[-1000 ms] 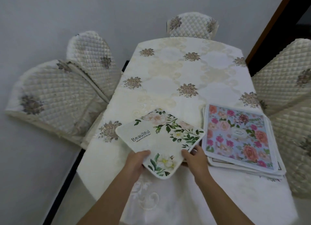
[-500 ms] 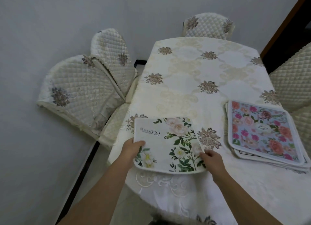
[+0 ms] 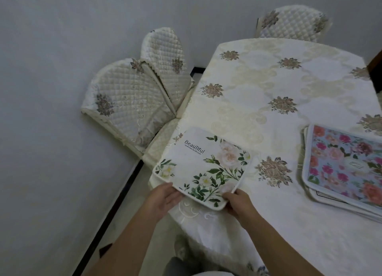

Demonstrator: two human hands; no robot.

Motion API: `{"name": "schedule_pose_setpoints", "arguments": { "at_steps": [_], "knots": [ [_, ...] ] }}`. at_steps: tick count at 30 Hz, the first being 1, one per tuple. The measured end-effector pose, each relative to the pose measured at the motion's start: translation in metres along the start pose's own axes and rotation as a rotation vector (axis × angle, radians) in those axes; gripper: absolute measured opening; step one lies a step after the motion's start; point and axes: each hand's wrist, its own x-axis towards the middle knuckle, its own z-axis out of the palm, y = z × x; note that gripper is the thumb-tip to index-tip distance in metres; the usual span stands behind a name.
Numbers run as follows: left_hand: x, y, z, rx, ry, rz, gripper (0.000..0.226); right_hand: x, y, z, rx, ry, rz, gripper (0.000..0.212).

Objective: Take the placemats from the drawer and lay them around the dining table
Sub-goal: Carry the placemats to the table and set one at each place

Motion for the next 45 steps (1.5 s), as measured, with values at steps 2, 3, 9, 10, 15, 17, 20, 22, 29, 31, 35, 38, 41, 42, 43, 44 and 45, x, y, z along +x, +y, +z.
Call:
{"name": "schedule_pose_setpoints", "arguments": {
  "at_steps": [2,3,9,10,15,17,20,22,29,31,35,38,41,42,43,44,45],
  "knots": [
    [0.002,0.006,-0.004,0.014,0.010,0.009,0.029,-0.002,0.000,0.014,-0.040,-0.013,-0.045,0.022],
    [0.001,0.011,-0.004,0.016,0.007,0.018,0.027,-0.003,0.000,0.021,-0.059,-0.023,-0.061,0.025],
    [0.032,0.050,0.000,0.002,-0.064,0.080,0.024,0.008,-0.009,0.083,0.003,-0.039,-0.088,0.032],
    [0.041,0.057,-0.002,0.043,-0.064,0.110,0.027,0.010,-0.012,0.096,0.031,-0.028,-0.090,0.031],
    [0.081,0.110,-0.024,0.278,-0.078,0.185,0.036,0.015,-0.024,0.153,0.225,0.078,-0.102,0.018],
    [0.090,0.134,-0.033,0.317,-0.130,0.174,0.034,0.019,-0.031,0.167,0.309,0.171,-0.115,0.018],
    [0.101,0.165,-0.042,0.404,-0.214,0.190,0.031,0.022,-0.043,0.172,0.465,0.325,-0.108,0.016],
    [0.108,0.180,-0.042,0.465,-0.253,0.227,0.033,0.020,-0.051,0.169,0.532,0.404,-0.130,0.016],
    [0.114,0.206,-0.011,0.628,-0.325,0.368,0.035,0.024,-0.066,0.143,0.575,0.465,-0.135,0.012],
    [0.111,0.209,-0.002,0.665,-0.330,0.404,0.034,0.028,-0.070,0.137,0.487,0.504,-0.156,0.010],
    [0.112,0.215,0.015,0.677,-0.367,0.444,0.034,0.036,-0.083,0.126,0.395,0.563,-0.267,0.016],
    [0.119,0.217,0.030,0.696,-0.380,0.441,0.032,0.042,-0.088,0.118,0.352,0.640,-0.301,0.019],
    [0.128,0.221,0.046,0.727,-0.427,0.457,0.035,0.046,-0.090,0.112,0.343,0.705,-0.314,0.018],
    [0.133,0.221,0.052,0.719,-0.440,0.463,0.035,0.046,-0.093,0.111,0.346,0.725,-0.318,0.018],
    [0.138,0.223,0.058,0.719,-0.449,0.468,0.034,0.047,-0.096,0.110,0.352,0.748,-0.322,0.017],
    [0.144,0.224,0.064,0.717,-0.456,0.474,0.031,0.048,-0.099,0.110,0.360,0.775,-0.323,0.016],
    [0.149,0.225,0.070,0.736,-0.459,0.479,0.028,0.049,-0.102,0.110,0.372,0.803,-0.320,0.016]
  ]
}}
